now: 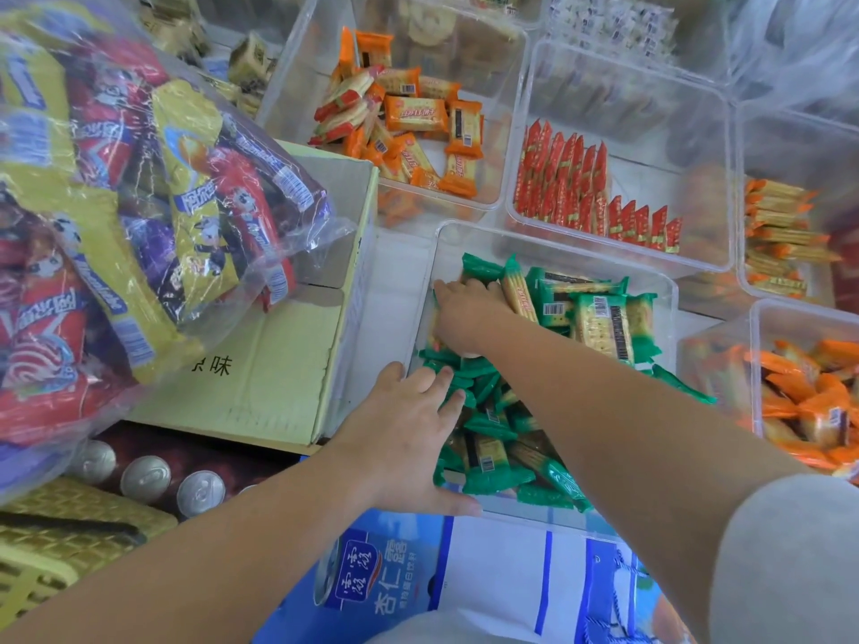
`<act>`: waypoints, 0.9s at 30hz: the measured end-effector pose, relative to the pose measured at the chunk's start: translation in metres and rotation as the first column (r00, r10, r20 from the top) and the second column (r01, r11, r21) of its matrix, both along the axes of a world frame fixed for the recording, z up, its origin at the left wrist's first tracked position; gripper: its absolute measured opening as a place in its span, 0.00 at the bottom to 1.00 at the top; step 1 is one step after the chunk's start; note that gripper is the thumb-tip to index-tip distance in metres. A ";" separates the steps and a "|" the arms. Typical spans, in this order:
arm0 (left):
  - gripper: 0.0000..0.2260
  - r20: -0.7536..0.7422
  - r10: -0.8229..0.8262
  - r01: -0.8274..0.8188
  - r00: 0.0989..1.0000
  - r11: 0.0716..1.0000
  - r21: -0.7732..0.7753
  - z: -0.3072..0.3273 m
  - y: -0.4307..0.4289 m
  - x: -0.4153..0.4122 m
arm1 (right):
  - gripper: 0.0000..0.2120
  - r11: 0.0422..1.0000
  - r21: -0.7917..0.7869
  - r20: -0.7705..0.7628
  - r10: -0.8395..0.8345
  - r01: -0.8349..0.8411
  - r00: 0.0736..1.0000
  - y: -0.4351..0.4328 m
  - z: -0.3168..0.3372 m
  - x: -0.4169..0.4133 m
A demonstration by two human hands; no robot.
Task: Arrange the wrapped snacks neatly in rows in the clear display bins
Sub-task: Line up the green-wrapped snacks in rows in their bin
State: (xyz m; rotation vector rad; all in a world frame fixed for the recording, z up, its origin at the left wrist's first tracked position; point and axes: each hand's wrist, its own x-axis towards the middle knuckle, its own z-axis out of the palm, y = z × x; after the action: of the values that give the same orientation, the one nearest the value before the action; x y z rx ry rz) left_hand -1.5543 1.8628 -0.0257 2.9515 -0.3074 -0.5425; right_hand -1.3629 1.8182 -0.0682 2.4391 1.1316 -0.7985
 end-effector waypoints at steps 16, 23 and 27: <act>0.58 0.015 0.012 -0.012 1.000 1.000 0.000 -0.002 0.000 0.000 | 0.27 0.949 0.308 -0.171 -0.017 0.069 0.985 -0.044 0.047 -0.030; 0.49 0.130 0.078 -0.064 0.989 0.992 -0.107 0.005 -0.005 -0.002 | 0.35 0.957 0.288 -0.093 0.053 -0.024 0.994 -0.088 0.042 -0.059; 0.44 0.268 0.153 -0.138 0.951 0.988 -0.073 0.008 -0.008 0.000 | 0.38 0.948 0.315 -0.163 0.000 0.052 0.987 -0.089 0.046 -0.060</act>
State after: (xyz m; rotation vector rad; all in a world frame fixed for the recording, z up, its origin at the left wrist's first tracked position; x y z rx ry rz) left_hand -1.5541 1.8545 -0.0178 2.9628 -0.1251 -0.1060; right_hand -1.4233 1.7287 -0.0222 2.6947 1.3864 -0.8955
